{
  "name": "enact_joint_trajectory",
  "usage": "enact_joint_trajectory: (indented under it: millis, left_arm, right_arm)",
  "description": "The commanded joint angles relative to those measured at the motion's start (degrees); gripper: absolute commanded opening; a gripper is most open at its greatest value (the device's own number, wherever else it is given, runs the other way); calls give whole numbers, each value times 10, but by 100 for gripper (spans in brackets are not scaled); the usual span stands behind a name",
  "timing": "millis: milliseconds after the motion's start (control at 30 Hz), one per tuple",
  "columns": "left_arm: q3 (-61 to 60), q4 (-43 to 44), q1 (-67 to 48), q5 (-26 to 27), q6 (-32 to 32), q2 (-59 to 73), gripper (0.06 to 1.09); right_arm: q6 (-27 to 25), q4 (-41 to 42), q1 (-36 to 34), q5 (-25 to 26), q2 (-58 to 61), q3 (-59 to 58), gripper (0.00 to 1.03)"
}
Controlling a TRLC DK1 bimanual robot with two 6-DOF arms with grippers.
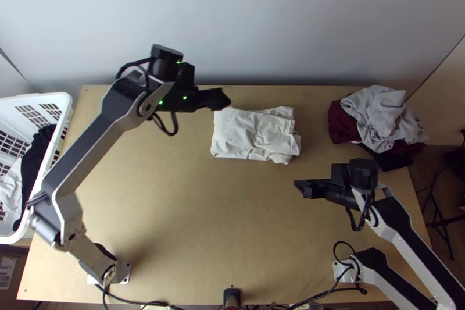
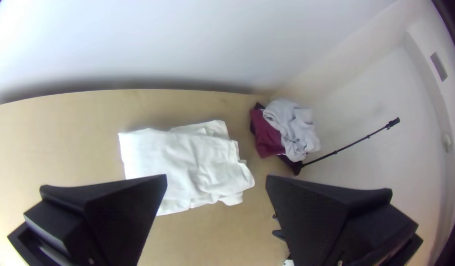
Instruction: Fold the t-shirt
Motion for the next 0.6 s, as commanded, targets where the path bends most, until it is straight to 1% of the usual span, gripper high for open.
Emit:
enact_joint_trajectory:
  millis: [0,167,367,567]
  left_arm:
    - [-78,-11,51,-35,31,-109,103]
    - [-120,-15,77,-39,34,-173,103]
    - [-165,-15,109,-46,36,-226,103]
    - [-211,-15,139,-47,46,-274,103]
  right_arm:
    - [35,90,-5,-11,85,-26,98]
    - [99,192,-38,-29,170,-17,98]
    - [165,291,-42,-32,304,27,98]
    - [170,316,-31,-32,391,93,98]
